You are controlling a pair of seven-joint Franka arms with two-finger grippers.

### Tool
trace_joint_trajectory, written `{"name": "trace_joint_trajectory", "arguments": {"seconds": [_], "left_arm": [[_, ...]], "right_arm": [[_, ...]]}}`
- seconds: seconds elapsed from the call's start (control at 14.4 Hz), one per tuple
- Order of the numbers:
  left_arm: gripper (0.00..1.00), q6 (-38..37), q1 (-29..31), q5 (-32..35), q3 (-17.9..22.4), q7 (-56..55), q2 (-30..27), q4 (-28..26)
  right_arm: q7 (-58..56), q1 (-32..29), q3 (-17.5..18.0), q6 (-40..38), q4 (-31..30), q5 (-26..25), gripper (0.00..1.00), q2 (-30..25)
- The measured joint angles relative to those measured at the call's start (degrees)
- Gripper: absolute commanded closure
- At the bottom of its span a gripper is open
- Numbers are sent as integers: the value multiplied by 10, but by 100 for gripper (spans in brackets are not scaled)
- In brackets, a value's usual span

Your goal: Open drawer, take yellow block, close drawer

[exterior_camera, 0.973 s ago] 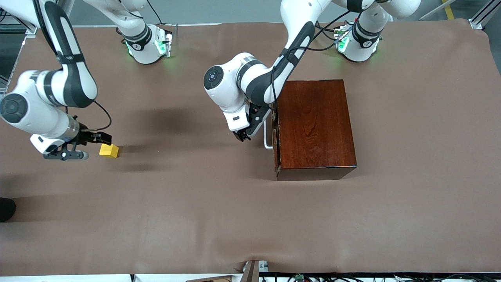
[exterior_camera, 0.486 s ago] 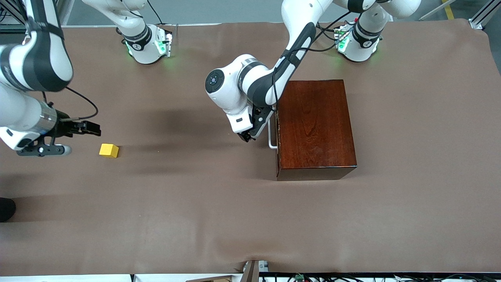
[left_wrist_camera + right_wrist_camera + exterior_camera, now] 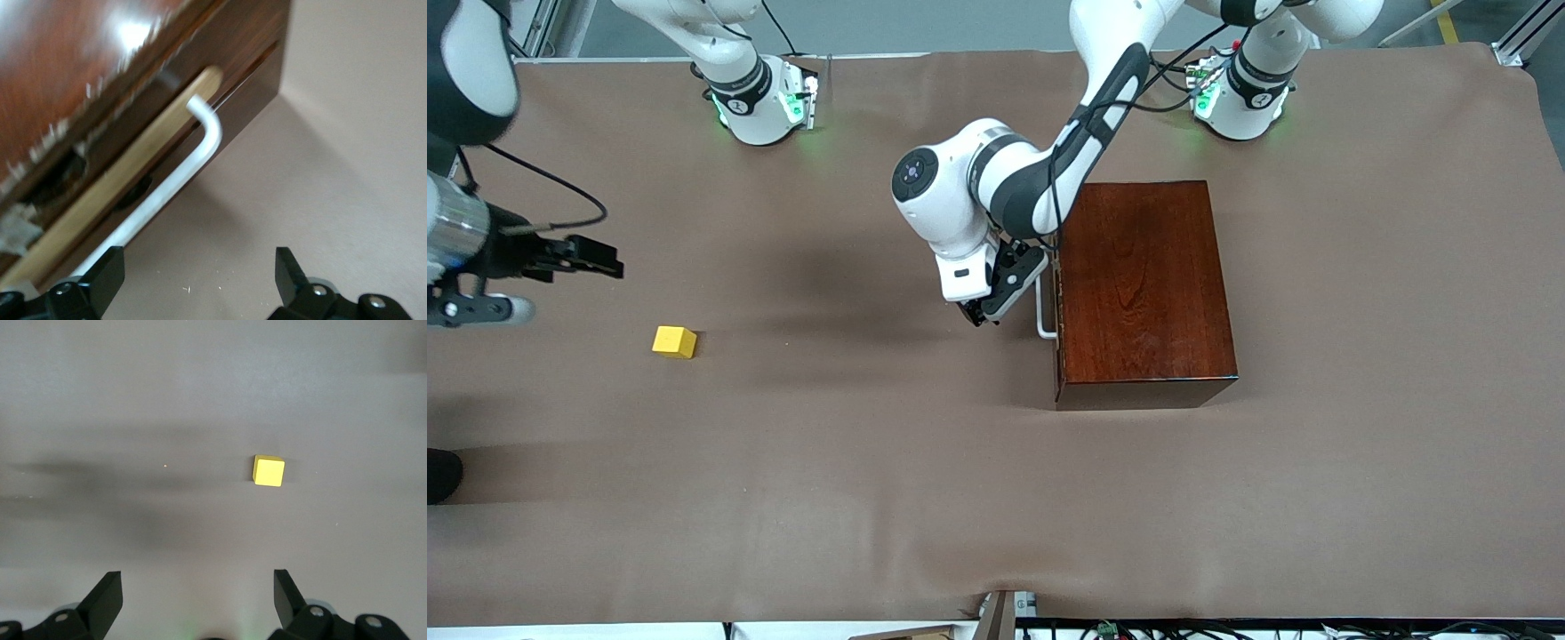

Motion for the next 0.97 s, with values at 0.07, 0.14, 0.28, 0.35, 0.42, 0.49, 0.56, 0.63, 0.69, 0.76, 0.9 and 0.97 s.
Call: {"name": "trace_joint_trajectory", "arguments": {"seconds": [0.07,0.14,0.28,0.35,0.42,0.49,0.56,0.63,0.69,0.76,0.9,0.97], "left_arm": [[0,0,0,0,7,23,-14,3],[0,0,1,0,12,48,-32,6],[0,-2,12,1,19,114,-78,7],[0,-6,24,1,20,153,-102,6],[0,-14,39,2,21,190,-124,5],[0,-22,56,2,21,225,-145,2],[0,-27,75,2,21,261,-164,-3],[0,-28,94,2,20,295,-181,-8],[0,-29,113,0,19,328,-195,-14],[0,-29,129,-3,19,360,-209,-20],[0,-30,158,-5,18,430,-243,-44],[0,-32,171,-6,19,472,-266,-63]], "right_arm": [[0,0,0,-11,12,4,0,-5],[0,0,0,-18,19,8,0,-13],[0,1,1,-31,23,14,0,-33],[0,4,1,-41,23,19,0,-43],[0,10,2,-50,24,22,0,-52],[0,21,2,-57,24,22,0,-61],[0,33,2,-61,24,22,0,-68],[1,45,3,-63,24,22,0,-73],[3,54,3,-63,24,22,0,-76],[3,58,3,-63,24,22,0,-77],[3,59,2,-63,23,22,0,-76],[3,59,0,-62,24,22,0,-76]]}}
